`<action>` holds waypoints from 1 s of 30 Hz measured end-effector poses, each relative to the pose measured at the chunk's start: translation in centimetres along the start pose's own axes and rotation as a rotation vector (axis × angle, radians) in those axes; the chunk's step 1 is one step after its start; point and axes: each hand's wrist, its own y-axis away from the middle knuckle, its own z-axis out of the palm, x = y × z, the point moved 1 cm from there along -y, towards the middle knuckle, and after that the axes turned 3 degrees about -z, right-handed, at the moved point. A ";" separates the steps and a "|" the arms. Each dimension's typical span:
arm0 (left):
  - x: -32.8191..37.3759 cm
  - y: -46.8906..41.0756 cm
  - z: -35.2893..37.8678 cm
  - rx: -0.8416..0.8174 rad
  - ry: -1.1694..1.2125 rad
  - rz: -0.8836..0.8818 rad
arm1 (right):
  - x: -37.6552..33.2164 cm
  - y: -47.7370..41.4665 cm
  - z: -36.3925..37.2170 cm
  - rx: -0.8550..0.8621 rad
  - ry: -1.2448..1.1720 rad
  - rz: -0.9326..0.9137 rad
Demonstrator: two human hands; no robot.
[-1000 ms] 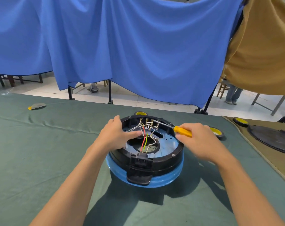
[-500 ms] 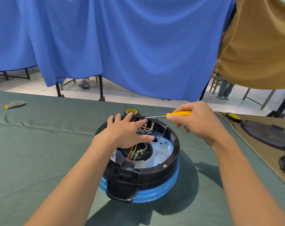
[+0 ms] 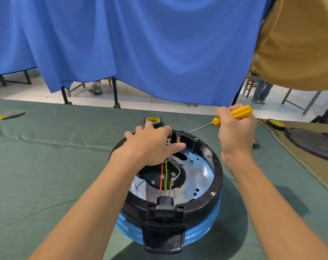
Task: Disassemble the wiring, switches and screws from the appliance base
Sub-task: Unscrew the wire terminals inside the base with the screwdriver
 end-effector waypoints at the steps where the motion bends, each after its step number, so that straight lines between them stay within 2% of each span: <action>1: 0.0 -0.1 0.2 0.019 0.026 0.023 | 0.1 0.2 0.2 -0.004 0.022 -0.021; 6: -0.8 -0.3 0.8 0.053 0.047 0.076 | 0.5 1.0 1.0 -0.129 0.141 -0.135; 10: -1.0 -0.3 1.0 0.060 0.048 0.092 | 0.5 0.7 0.9 -0.125 0.152 -0.153; 15: -1.2 -0.5 1.1 0.005 -0.090 0.088 | 0.2 0.8 0.9 -0.125 0.217 -0.216; 30: -1.1 -0.7 1.1 -0.010 -0.018 0.105 | 0.2 0.8 1.2 -0.174 0.280 -0.387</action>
